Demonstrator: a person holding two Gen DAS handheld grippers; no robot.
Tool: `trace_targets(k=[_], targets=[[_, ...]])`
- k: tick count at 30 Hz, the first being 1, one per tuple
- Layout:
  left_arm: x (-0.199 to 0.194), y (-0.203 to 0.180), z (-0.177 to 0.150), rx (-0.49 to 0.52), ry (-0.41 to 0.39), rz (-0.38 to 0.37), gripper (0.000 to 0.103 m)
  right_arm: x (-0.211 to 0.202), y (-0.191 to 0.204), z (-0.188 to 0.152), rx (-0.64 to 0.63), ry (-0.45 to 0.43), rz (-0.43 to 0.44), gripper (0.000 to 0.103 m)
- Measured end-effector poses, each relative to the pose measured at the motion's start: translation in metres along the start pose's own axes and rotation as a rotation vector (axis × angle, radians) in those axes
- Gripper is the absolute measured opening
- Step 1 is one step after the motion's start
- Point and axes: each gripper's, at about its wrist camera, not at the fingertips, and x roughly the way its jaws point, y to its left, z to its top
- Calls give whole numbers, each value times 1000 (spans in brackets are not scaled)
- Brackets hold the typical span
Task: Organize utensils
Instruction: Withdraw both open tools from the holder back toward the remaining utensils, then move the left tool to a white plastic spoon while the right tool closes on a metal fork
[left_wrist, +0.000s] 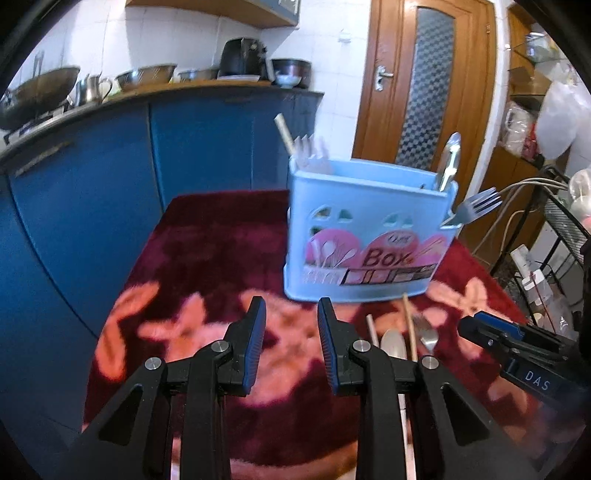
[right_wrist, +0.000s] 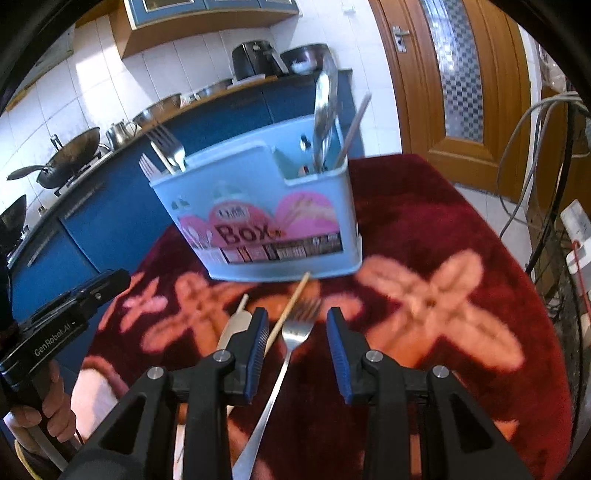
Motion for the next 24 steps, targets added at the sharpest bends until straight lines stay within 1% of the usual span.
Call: trace_targets(k=[3, 10, 19, 22, 24], targets=[[8, 9, -5, -27, 25, 10, 29, 11, 0, -2, 7, 32, -1, 36], [21, 20, -11, -51, 66, 26, 29, 34, -4, -7, 36, 92, -12, 36], [34, 24, -18, -62, 102, 35, 29, 49, -1, -6, 21, 108, -14, 36], [36, 23, -19, -57, 107, 35, 29, 52, -4, -4, 37, 111, 0, 33], [36, 21, -20, -53, 108, 33, 29, 53, -7, -3, 56, 109, 16, 26]])
